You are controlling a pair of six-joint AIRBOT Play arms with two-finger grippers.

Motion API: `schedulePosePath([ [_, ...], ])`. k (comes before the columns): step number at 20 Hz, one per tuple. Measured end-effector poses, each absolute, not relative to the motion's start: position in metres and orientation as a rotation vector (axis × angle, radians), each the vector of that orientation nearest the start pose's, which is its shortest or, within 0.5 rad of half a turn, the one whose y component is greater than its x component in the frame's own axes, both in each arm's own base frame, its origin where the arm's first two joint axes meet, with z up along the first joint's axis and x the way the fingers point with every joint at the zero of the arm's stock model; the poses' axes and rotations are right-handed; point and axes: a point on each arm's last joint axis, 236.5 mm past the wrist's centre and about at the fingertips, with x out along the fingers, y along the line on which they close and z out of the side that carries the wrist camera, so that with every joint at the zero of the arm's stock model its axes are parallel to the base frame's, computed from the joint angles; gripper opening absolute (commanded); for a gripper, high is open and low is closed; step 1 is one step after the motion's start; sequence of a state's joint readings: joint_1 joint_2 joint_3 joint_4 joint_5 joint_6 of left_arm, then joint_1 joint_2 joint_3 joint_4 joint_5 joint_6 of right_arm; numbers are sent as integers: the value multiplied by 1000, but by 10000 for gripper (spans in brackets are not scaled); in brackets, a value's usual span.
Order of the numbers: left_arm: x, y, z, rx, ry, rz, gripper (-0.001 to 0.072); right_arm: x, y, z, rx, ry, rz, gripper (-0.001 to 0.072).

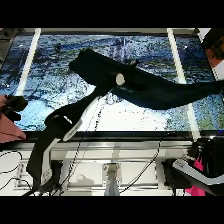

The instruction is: Fold the clothes and pants, and hang the long-sleeved shirts on hangers.

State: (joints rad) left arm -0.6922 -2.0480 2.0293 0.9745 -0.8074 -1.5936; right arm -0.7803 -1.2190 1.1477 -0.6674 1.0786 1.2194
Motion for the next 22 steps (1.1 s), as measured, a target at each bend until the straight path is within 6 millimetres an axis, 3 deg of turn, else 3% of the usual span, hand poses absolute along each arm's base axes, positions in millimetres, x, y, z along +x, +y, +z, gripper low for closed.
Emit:
schedulePosePath([
  [4,493,-437,104,-324,813,-810,3,479,-47,99,780,757,165,28],
  [7,524,-387,136,-345,741,-743,4,527,64,67,760,846,316,32],
  [8,534,-370,144,-354,722,-719,4,537,96,54,758,877,347,90],
  [9,541,-356,147,-356,717,-700,4,546,127,39,757,907,376,372],
  [10,546,-342,147,-358,721,-680,5,551,155,26,756,935,403,607],
  [12,556,-319,149,-364,722,-649,5,552,196,9,746,982,449,614],
  [14,561,-301,146,-366,736,-624,5,550,217,2,718,1013,483,603],
  [15,564,-294,146,-369,739,-614,5,550,221,4,704,1021,499,525],
  [17,565,-286,144,-370,751,-604,5,549,221,14,663,1038,535,92],
  [18,565,-283,143,-369,758,-601,5,548,217,21,634,1049,554,33],
  [22,564,-277,144,-364,764,-599,5,548,167,52,514,1076,563,29],
])
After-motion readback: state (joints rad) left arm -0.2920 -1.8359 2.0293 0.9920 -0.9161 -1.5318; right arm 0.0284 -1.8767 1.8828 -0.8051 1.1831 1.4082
